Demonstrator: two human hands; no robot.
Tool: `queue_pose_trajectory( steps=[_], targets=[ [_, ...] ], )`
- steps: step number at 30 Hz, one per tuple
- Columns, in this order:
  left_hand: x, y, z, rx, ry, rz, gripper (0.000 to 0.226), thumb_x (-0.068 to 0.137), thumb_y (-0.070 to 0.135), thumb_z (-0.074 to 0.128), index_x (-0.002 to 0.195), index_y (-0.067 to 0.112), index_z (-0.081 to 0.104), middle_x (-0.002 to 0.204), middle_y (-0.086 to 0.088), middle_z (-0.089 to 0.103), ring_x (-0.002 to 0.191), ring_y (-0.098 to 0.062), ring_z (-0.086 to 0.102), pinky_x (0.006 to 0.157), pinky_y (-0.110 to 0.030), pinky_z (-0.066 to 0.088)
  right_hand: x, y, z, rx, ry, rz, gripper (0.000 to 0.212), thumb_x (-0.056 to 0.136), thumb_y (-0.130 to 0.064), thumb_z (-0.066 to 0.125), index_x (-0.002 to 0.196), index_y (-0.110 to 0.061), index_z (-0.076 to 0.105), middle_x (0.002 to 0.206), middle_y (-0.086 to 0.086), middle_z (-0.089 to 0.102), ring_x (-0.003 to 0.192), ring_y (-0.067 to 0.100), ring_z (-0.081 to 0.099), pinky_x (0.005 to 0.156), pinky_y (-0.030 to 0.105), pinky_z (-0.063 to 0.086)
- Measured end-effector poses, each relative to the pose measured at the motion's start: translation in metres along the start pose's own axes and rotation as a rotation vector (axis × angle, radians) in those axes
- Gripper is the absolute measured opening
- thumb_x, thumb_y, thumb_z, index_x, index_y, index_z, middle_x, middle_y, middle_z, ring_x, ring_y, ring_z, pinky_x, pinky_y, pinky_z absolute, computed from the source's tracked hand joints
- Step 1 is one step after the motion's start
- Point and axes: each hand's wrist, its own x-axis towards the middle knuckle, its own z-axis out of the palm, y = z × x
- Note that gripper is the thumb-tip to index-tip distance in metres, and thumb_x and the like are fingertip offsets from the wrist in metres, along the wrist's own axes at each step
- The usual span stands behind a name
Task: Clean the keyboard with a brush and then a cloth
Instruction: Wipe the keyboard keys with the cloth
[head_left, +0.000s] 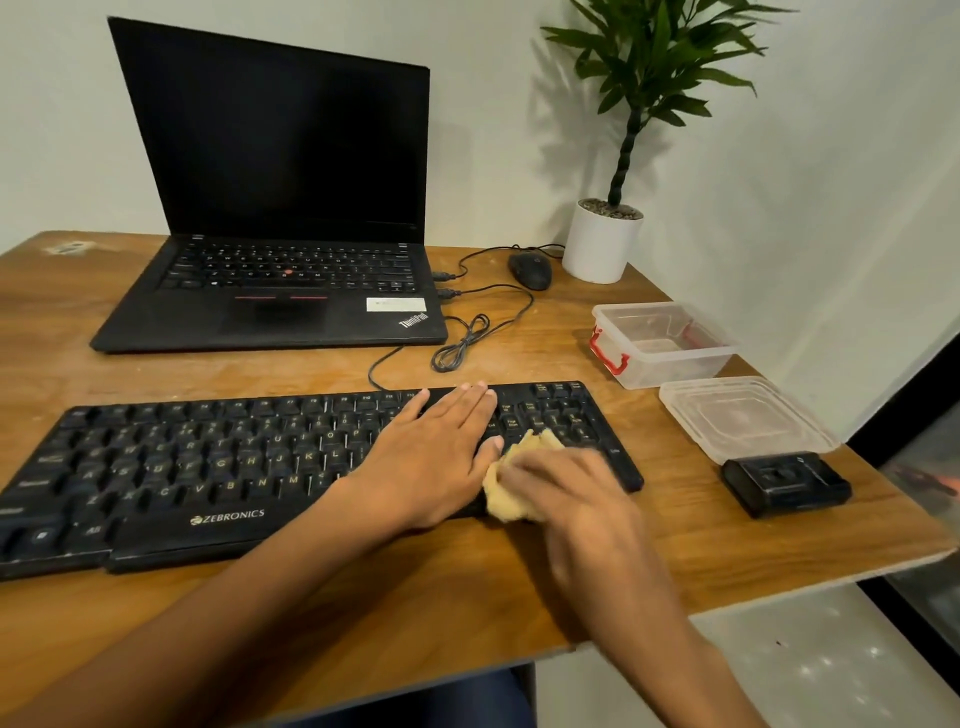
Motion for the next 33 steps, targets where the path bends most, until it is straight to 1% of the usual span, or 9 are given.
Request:
queue_pose_trajectory(
  steps=[2, 5, 9, 14, 18, 23, 26, 29, 33],
  targets=[
    [0.0, -0.001, 0.0, 0.003, 0.0, 0.007, 0.057, 0.097, 0.044, 0.011, 0.147, 0.022, -0.005, 0.156, 0.006, -0.007, 0.141, -0.004, -0.008, 0.117, -0.035, -0.004, -0.007, -0.002, 0.003, 0.005, -0.052, -0.056, 0.047, 0.058, 0.003, 0.081, 0.099, -0.016, 0.069, 0.103, -0.001, 0.063, 0.094, 0.015, 0.049, 0.067, 0.031, 0.056],
    [0.0, -0.002, 0.0, -0.003, 0.002, 0.011, 0.057, 0.097, 0.044, 0.01, 0.147, 0.021, -0.005, 0.156, 0.006, -0.006, 0.141, -0.004, -0.008, 0.117, -0.034, -0.004, -0.016, 0.024, -0.008, -0.059, -0.066, 0.012, 0.043, 0.054, 0.004, 0.084, 0.092, -0.015, 0.073, 0.095, 0.001, 0.065, 0.083, 0.019, 0.058, 0.057, 0.027, 0.055],
    [0.0, -0.002, 0.0, -0.002, -0.003, 0.02, 0.057, 0.097, 0.044, 0.01, 0.147, 0.02, -0.004, 0.156, 0.005, -0.006, 0.141, -0.005, -0.008, 0.117, -0.034, -0.004, -0.017, 0.046, -0.028, -0.156, -0.018, 0.11, 0.04, 0.049, 0.007, 0.085, 0.083, -0.012, 0.075, 0.085, 0.005, 0.066, 0.072, 0.024, 0.061, 0.054, 0.026, 0.05],
    [0.001, -0.001, 0.0, -0.007, 0.004, 0.013, 0.057, 0.098, 0.043, 0.011, 0.147, 0.021, -0.003, 0.156, 0.005, -0.005, 0.141, -0.005, -0.007, 0.117, -0.033, -0.004, -0.01, -0.004, -0.003, -0.057, -0.038, -0.079, 0.034, 0.061, -0.008, 0.079, 0.094, -0.015, 0.073, 0.086, -0.001, 0.062, 0.076, 0.015, 0.057, 0.06, 0.016, 0.045],
    [0.001, -0.002, 0.0, -0.009, -0.003, 0.024, 0.056, 0.098, 0.043, 0.011, 0.147, 0.021, -0.003, 0.156, 0.005, -0.006, 0.141, -0.005, -0.007, 0.117, -0.033, -0.004, -0.014, 0.013, -0.002, -0.037, -0.077, -0.036, 0.041, 0.054, -0.013, 0.086, 0.092, -0.014, 0.072, 0.087, -0.002, 0.062, 0.077, 0.014, 0.06, 0.058, 0.023, 0.054],
    [0.001, -0.002, -0.001, -0.005, 0.003, 0.032, 0.056, 0.098, 0.043, 0.011, 0.147, 0.02, -0.003, 0.156, 0.005, -0.005, 0.142, -0.006, -0.007, 0.117, -0.033, -0.004, -0.02, 0.048, -0.025, -0.145, -0.035, 0.084, 0.041, 0.047, -0.006, 0.09, 0.084, -0.013, 0.073, 0.082, 0.002, 0.064, 0.071, 0.02, 0.062, 0.05, 0.032, 0.056],
    [0.001, -0.001, 0.0, -0.005, 0.005, 0.024, 0.056, 0.098, 0.043, 0.011, 0.147, 0.02, -0.003, 0.156, 0.005, -0.005, 0.142, -0.006, -0.007, 0.116, -0.033, -0.005, -0.01, 0.024, -0.016, -0.113, 0.008, 0.007, 0.035, 0.051, -0.012, 0.086, 0.084, -0.014, 0.073, 0.082, 0.001, 0.063, 0.072, 0.018, 0.062, 0.056, 0.025, 0.054],
    [0.001, -0.002, 0.0, -0.007, 0.006, 0.019, 0.056, 0.098, 0.043, 0.012, 0.147, 0.021, -0.002, 0.156, 0.005, -0.005, 0.141, -0.005, -0.007, 0.116, -0.033, -0.004, -0.002, -0.004, 0.003, -0.041, -0.032, -0.102, 0.028, 0.06, -0.017, 0.082, 0.087, -0.015, 0.072, 0.083, -0.001, 0.061, 0.074, 0.016, 0.059, 0.051, 0.025, 0.054],
    [0.001, -0.004, 0.0, -0.013, 0.008, 0.031, 0.056, 0.098, 0.043, 0.011, 0.147, 0.021, -0.003, 0.156, 0.005, -0.005, 0.142, -0.005, -0.007, 0.117, -0.033, -0.004, -0.009, 0.017, -0.003, -0.04, -0.065, -0.056, 0.039, 0.052, -0.012, 0.086, 0.089, -0.013, 0.073, 0.085, 0.001, 0.065, 0.076, 0.017, 0.063, 0.058, 0.024, 0.055]
  ],
)
